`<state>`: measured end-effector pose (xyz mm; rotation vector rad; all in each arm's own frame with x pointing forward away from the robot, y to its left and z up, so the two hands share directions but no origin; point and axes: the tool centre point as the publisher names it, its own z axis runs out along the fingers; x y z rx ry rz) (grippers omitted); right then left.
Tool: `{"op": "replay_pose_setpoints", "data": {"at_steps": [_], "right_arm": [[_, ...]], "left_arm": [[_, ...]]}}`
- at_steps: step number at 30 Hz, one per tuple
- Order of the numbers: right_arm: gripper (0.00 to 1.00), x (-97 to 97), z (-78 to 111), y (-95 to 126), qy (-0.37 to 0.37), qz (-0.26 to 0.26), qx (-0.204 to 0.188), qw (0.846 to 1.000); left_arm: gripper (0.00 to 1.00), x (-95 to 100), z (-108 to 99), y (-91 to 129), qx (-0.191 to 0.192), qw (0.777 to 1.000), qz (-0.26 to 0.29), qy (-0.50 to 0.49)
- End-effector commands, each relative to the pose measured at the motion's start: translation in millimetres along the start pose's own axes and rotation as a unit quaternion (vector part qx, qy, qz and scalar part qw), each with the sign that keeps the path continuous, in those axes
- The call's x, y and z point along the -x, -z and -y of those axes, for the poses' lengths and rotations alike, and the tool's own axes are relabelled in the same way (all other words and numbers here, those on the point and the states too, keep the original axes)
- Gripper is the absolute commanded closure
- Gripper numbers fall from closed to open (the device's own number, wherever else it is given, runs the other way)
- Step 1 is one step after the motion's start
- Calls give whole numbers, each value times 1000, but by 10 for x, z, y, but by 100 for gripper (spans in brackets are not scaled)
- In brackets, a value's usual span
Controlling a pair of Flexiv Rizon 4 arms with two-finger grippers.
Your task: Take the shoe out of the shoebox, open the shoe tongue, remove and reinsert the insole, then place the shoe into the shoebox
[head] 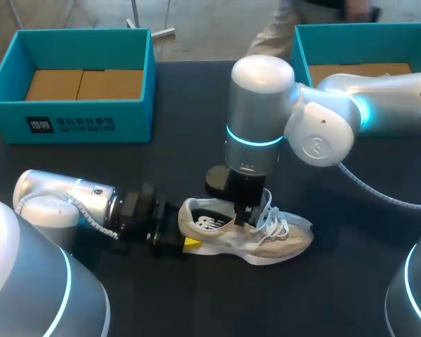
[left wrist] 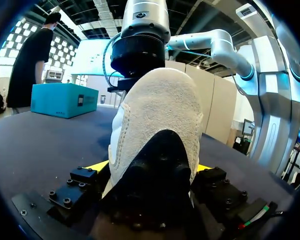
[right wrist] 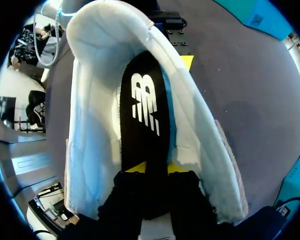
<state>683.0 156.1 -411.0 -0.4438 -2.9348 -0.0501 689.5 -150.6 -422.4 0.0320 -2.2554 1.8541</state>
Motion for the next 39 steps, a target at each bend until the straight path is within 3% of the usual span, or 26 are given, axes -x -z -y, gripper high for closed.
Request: {"op": "replay_pose_setpoints", "data": {"at_steps": [1, 7, 13, 22, 39], "right_arm": [[100, -158, 4, -173, -4, 4, -3, 1000], [100, -283, 63, -50, -12, 21, 12, 1000], [100, -407, -10, 170, -21, 42, 23, 999], [100, -478, -82, 493, -31, 81, 74, 994], [100, -392, 28, 520, -41, 78, 155, 984]], "left_arm": [[100, 20, -36, 12, 0, 1000, 1, 1], [100, 20, -36, 12, 0, 1000, 1, 1], [100, 20, -36, 12, 0, 1000, 1, 1], [100, 20, -36, 12, 0, 1000, 1, 1], [100, 20, -36, 12, 0, 1000, 1, 1]]}}
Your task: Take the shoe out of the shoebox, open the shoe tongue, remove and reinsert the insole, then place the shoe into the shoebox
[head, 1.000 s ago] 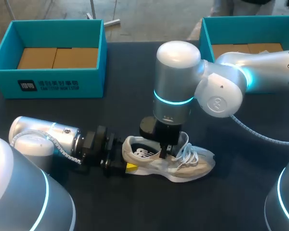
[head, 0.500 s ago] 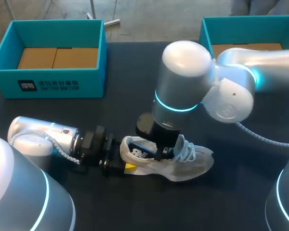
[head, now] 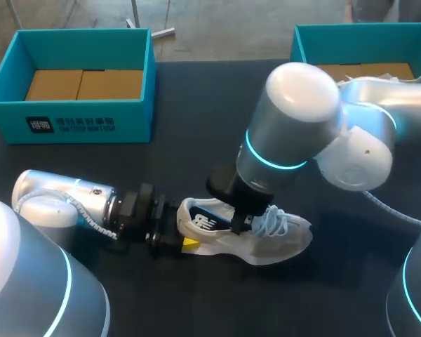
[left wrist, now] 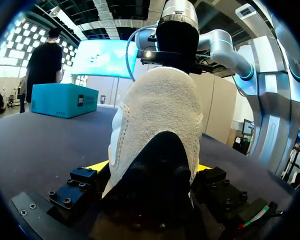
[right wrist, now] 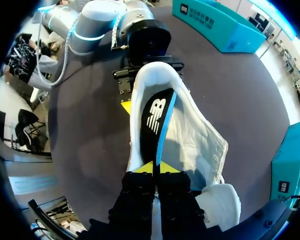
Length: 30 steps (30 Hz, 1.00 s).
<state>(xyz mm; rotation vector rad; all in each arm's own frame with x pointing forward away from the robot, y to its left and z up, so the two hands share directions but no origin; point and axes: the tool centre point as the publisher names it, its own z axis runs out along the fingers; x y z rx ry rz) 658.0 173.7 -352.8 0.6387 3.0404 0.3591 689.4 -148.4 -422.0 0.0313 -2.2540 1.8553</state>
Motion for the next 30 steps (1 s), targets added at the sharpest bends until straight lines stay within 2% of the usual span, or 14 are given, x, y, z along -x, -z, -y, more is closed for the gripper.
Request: {"op": "replay_pose_setpoints", "data": {"at_steps": [1, 23, 27, 30], "right_arm": [[100, 11, 129, 34, 1, -1, 44, 999], [100, 44, 103, 184, 17, 13, 57, 998], [67, 51, 71, 195, 21, 12, 52, 998], [63, 58, 63, 203, 21, 13, 47, 999]], "left_arm": [[100, 24, -35, -10, 0, 1000, 1, 1], [100, 24, -35, -10, 0, 1000, 1, 1], [100, 24, -35, -10, 0, 1000, 1, 1], [100, 24, -35, -10, 0, 1000, 1, 1]]}}
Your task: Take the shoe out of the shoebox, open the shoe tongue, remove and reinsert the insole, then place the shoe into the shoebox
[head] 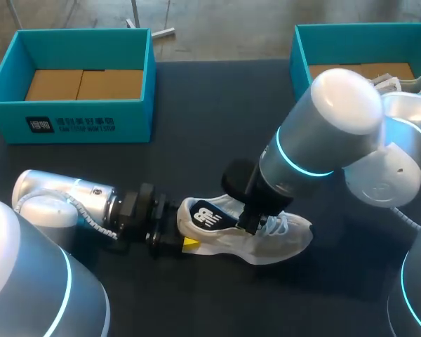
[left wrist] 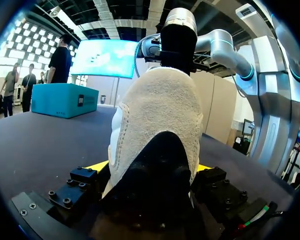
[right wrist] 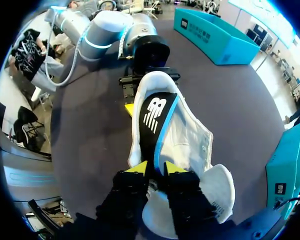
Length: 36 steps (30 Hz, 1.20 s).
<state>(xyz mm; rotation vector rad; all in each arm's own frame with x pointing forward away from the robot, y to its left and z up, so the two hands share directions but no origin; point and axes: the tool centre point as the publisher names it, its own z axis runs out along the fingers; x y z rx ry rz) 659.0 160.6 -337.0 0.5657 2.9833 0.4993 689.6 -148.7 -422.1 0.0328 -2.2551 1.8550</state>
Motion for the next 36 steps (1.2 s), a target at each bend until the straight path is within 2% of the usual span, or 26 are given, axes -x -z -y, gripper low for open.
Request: {"op": "replay_pose_setpoints", "data": {"at_steps": [1, 9, 13, 29, 32, 36], "right_arm": [[62, 6, -15, 24, 0, 1, -5, 1000], [58, 21, -53, 92, 0, 4, -10, 1000], [58, 5, -144, 139, 4, 4, -21, 1000], [59, -96, -415, 261, -39, -46, -66, 996], [55, -108, -432, 259, -52, -61, -64, 995], [55, -107, -461, 240, -69, -91, -61, 992]], "left_arm": [[100, 22, -36, -7, 0, 1000, 1, 1], [100, 22, -36, -7, 0, 1000, 1, 1], [100, 22, -36, -7, 0, 1000, 1, 1], [100, 22, -36, -7, 0, 1000, 1, 1], [100, 22, -36, -7, 0, 1000, 1, 1], [100, 22, -36, -7, 0, 1000, 1, 1]]}}
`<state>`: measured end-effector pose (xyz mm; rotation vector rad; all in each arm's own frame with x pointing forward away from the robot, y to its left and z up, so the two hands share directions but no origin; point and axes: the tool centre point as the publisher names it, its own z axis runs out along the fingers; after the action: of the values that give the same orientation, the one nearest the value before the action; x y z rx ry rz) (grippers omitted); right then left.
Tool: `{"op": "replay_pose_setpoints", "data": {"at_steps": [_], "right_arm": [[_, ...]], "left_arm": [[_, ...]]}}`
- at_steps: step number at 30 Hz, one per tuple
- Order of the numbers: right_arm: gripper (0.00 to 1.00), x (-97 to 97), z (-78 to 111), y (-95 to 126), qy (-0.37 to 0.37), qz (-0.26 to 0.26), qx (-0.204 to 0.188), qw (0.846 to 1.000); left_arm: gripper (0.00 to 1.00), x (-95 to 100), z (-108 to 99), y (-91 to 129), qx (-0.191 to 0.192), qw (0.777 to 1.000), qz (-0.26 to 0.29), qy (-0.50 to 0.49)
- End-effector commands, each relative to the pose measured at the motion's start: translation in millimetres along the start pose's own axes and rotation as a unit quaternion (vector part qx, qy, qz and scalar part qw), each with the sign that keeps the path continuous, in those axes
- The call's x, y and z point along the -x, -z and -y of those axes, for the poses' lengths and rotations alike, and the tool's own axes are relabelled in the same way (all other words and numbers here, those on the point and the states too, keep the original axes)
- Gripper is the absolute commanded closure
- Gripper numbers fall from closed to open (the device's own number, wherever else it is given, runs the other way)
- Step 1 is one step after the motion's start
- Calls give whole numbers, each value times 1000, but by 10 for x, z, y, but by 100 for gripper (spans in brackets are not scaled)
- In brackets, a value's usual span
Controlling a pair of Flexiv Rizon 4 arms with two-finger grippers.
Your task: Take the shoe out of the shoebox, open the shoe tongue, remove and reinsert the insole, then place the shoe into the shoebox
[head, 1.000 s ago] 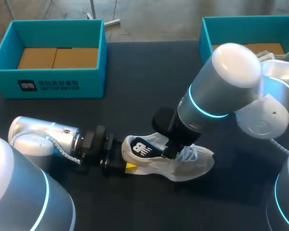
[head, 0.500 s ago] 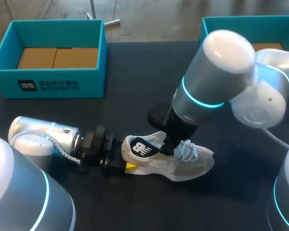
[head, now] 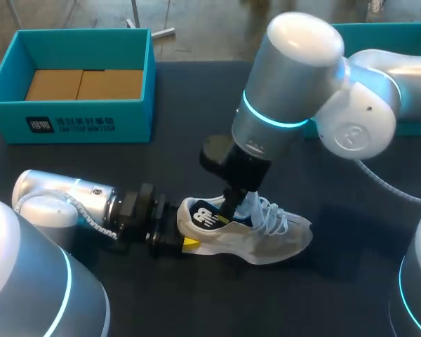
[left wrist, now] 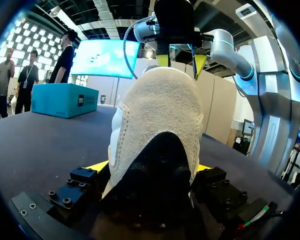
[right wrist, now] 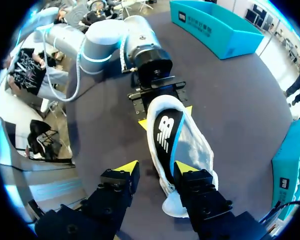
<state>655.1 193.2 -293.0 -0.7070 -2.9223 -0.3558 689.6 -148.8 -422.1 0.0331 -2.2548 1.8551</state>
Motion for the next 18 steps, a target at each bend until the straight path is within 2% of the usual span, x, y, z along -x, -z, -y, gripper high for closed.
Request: {"op": "replay_pose_setpoints", "data": {"at_steps": [1, 8, 13, 18], "right_arm": [[56, 52, -67, -71, -9, -29, -1, 1000], [62, 30, -122, -78, -28, -58, 5, 998], [58, 30, -122, -78, -28, -58, 5, 998], [61, 30, -122, -78, -28, -58, 5, 998]], "left_arm": [[100, 22, -36, -7, 0, 1000, 1, 1], [100, 22, -36, -7, 0, 1000, 1, 1], [100, 22, -36, -7, 0, 1000, 1, 1], [100, 22, -36, -7, 0, 1000, 1, 1]]}}
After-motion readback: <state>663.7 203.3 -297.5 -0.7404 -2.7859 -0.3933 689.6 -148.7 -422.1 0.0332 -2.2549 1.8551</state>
